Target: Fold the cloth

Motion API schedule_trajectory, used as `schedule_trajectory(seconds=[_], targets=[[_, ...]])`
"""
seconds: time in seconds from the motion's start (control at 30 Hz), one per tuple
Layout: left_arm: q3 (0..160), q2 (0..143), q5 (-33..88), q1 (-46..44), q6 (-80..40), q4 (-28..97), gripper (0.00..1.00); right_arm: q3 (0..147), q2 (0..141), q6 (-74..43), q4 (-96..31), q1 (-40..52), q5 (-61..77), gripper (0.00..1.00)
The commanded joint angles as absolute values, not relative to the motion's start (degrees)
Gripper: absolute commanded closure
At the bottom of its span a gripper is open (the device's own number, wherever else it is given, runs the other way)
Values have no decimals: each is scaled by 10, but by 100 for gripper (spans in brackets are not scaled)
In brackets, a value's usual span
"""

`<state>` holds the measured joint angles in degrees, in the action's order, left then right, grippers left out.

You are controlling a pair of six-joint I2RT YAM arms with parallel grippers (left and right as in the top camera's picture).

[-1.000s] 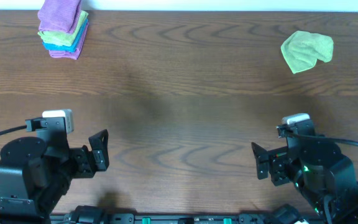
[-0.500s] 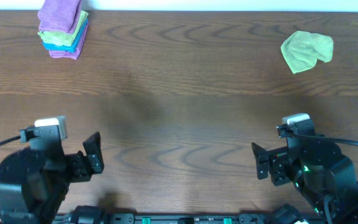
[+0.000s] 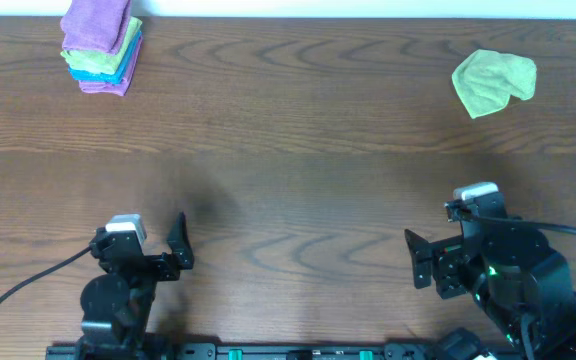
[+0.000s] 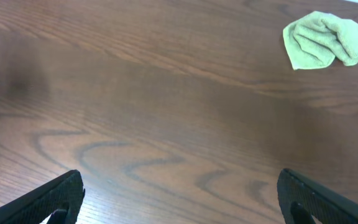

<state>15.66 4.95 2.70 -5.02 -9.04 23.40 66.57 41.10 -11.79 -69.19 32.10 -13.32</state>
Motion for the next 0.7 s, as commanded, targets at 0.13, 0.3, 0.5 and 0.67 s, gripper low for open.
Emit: schedule_trajectory(seconds=[0.13,0.3,0.5,0.67], targets=[[87,17,26,-48,-119,178,5,666,408,-122,-692,319,-135,1],[60,3,15,-48,-127,176,5,666,408,-122,-692,319,-135,1],[52,2,8,-48,-129,173,5,666,408,-122,-692,319,-135,1],[52,2,9,-48,-102,173,5,666,408,-122,-692,319,-135,1]])
